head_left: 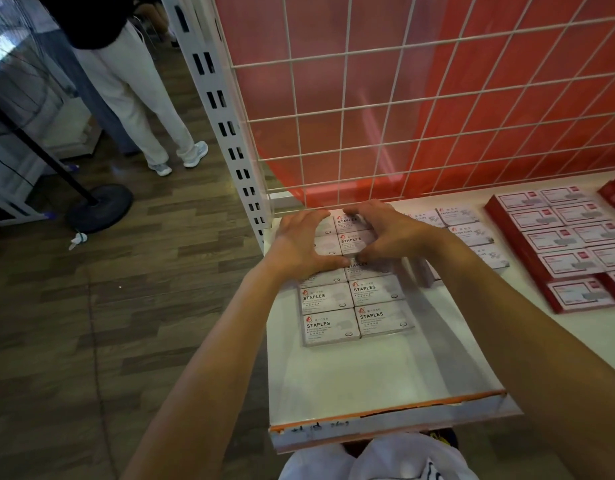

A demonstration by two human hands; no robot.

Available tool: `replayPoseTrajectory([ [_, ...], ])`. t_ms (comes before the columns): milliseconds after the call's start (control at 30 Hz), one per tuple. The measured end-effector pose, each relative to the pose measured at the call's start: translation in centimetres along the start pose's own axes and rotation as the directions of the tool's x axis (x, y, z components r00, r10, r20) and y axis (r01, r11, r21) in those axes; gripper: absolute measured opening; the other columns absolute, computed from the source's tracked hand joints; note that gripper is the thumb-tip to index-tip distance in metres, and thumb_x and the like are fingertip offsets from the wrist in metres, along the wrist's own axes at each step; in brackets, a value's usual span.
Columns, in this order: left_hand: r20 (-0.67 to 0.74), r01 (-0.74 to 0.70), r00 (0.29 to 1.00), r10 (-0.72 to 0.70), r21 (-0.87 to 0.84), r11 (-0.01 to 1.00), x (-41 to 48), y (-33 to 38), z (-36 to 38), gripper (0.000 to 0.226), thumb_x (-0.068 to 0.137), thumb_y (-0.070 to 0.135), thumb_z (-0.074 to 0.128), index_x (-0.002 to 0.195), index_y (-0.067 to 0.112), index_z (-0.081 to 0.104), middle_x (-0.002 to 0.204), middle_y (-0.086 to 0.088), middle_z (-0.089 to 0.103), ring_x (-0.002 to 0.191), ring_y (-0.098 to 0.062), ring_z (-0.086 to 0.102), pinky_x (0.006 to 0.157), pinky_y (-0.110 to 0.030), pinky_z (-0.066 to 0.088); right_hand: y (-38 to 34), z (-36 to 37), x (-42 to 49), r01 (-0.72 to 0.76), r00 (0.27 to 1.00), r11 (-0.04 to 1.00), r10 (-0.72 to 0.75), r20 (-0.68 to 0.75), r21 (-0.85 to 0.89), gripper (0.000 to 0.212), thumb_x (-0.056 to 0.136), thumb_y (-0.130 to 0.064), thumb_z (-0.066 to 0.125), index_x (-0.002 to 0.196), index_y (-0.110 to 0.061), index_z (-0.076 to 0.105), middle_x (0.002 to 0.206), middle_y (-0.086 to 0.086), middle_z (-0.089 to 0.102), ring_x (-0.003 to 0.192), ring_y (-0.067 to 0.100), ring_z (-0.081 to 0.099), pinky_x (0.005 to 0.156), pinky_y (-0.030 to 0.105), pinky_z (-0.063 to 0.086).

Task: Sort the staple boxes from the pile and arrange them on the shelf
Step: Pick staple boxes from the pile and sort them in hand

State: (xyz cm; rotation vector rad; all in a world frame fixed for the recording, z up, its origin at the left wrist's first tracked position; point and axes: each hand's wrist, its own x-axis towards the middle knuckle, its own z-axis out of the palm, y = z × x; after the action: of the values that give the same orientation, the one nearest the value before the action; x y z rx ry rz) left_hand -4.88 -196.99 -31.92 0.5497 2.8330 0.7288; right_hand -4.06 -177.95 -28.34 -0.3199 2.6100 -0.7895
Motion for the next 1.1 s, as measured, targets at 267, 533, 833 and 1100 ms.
replayPoseTrajectory([
  [267,0.020,0.016,1.000,-0.017,0.036,0.999,0.5,0.0,-0.1,0.098,0.062,0.063,0.076,0.142,0.025,0.035,0.139,-0.001,0.043,0.130,-0.025,0.033,0.108,-0.041,0.030,-0.4,-0.8,0.7,0.030,0.998,0.996,-0.025,0.052,-0.085,0.085,0.065,-0.023,0.081,0.138,-0.019,0.036,0.121,0.003,0.043,0.112,0.023,0.044,0.098,0.041,0.043],
  [533,0.007,0.026,1.000,-0.026,0.000,1.000,0.4,0.0,0.0,0.100,0.057,0.067,0.076,0.139,0.024,0.039,0.134,0.000,0.048,0.126,-0.025,0.037,0.105,-0.042,0.034,-0.3,-1.0,1.1,0.047,0.998,0.990,-0.040,0.059,-0.131,0.090,0.063,-0.024,0.084,0.139,-0.017,0.035,0.122,0.003,0.044,0.109,0.019,0.043,0.098,0.036,0.042],
  [833,0.016,0.025,1.000,-0.026,0.093,0.995,-0.1,0.5,-0.5,0.100,0.060,0.071,0.071,0.142,0.026,0.034,0.140,0.000,0.044,0.129,-0.023,0.033,0.106,-0.042,0.032,0.4,-0.8,0.3,0.053,0.998,0.998,-0.052,0.026,-0.044,0.093,0.070,-0.023,0.081,0.145,-0.018,0.027,0.138,0.005,0.039,0.120,0.019,0.041,0.100,0.032,0.037],
  [1100,-0.135,-0.116,0.979,0.152,0.246,0.962,-1.1,4.9,-0.1,0.087,0.073,0.064,0.064,0.141,0.017,0.036,0.144,-0.005,0.037,0.137,-0.024,0.026,0.112,-0.039,0.021,1.7,-0.8,-3.1,0.128,0.961,0.986,-0.150,-0.234,-0.107,0.084,0.078,-0.023,0.074,0.147,-0.017,0.026,0.154,0.004,0.022,0.142,0.019,0.016,0.112,0.031,0.016],
])
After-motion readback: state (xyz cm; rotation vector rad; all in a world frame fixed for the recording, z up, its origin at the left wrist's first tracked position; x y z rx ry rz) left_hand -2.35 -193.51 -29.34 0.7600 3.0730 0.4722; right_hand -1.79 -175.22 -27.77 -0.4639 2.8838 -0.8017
